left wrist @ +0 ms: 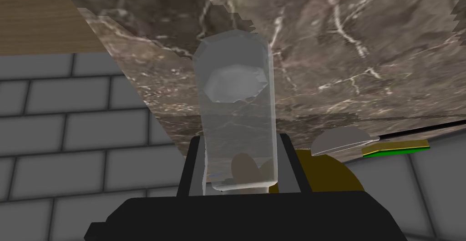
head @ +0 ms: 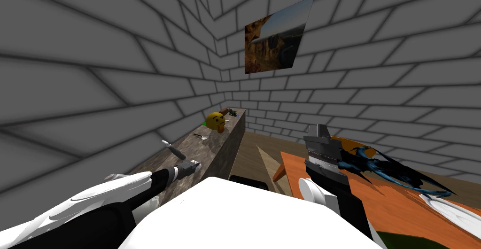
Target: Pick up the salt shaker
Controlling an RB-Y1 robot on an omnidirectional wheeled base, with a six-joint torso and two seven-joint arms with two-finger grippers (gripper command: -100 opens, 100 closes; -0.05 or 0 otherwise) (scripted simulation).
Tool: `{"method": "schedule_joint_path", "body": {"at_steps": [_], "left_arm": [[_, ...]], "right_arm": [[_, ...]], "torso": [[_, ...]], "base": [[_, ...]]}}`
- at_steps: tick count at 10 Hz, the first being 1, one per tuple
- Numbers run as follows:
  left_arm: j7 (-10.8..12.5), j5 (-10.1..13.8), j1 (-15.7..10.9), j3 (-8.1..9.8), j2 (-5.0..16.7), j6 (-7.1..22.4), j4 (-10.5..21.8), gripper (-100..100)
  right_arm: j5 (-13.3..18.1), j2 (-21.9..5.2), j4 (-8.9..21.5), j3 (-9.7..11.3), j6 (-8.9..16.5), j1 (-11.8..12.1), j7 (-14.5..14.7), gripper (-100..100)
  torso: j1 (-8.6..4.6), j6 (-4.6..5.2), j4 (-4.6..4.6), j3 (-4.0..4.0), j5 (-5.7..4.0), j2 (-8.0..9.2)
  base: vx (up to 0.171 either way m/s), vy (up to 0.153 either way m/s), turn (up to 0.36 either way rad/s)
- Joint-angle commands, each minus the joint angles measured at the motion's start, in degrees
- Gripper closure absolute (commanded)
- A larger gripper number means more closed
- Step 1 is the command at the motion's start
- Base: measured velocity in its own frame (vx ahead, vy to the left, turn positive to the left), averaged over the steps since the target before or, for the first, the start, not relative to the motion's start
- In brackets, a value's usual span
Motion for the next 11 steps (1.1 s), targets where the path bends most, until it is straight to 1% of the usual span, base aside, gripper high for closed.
{"method": "schedule_joint_path", "body": {"at_steps": [1, 3, 4, 5, 6, 9, 10, 11], "left_arm": [[0.00, 0.00, 0.00, 0.00, 0.00, 0.00, 0.00, 100], [-0.02, -0.01, 0.00, 0.01, 0.01, 0.03, 0.02, 100], [-0.03, -0.02, 0.00, 0.01, 0.01, 0.04, 0.03, 0], [0.15, 0.14, 1.48, 1.26, 1.21, 1.40, -2.12, 100], [0.22, 0.20, 1.93, 1.68, 1.62, 1.82, -2.80, 100], [0.57, 0.48, 4.20, 3.78, 3.67, 3.89, -6.15, 100], [0.37, 0.16, 3.36, 2.83, 2.95, 3.22, -5.23, 100], [0.36, 0.14, 3.34, 2.75, 3.01, 3.46, -5.40, 0]], "right_arm": [[0.00, 0.00, 0.00, 0.00, 0.00, 0.00, 0.00, 0], [0.00, 0.00, 0.00, 0.00, 0.00, 0.00, 0.00, 0], [0.00, 0.00, 0.00, 0.00, 0.00, 0.00, 0.00, 0], [0.00, 0.00, 0.00, 0.00, 0.00, 0.00, 0.00, 0], [0.00, 0.00, 0.00, 0.00, 0.00, 0.00, 0.00, 0], [0.00, 0.00, 0.00, 0.00, 0.00, 0.00, 0.00, 0], [0.00, 0.00, 0.00, 0.00, 0.00, 0.00, 0.00, 0], [0.00, 0.00, 0.00, 0.00, 0.00, 0.00, 0.00, 0]], "torso": [[0.00, 0.00, 0.00, 0.00, 0.00, 0.00], [-0.01, 0.00, 0.00, 0.00, 0.01, 0.00], [-0.01, 0.00, 0.00, 0.00, 0.01, 0.00], [0.00, 0.00, 0.00, 0.00, 0.01, 0.00], [0.04, -0.01, 0.01, 0.04, 0.01, 0.07], [0.04, -0.02, 0.02, 0.06, 0.01, 0.09], [0.04, -0.03, 0.01, 0.03, 0.02, 0.04], [0.02, -0.01, 0.01, 0.01, 0.02, 0.02]], "base": [[0.000, 0.000, 0.000], [0.000, 0.000, 0.000], [0.000, 0.000, 0.000], [-0.023, 0.023, 0.081], [-0.026, 0.028, 0.087], [-0.010, 0.022, 0.088], [0.001, 0.007, 0.020], [0.000, 0.000, 0.000]]}}
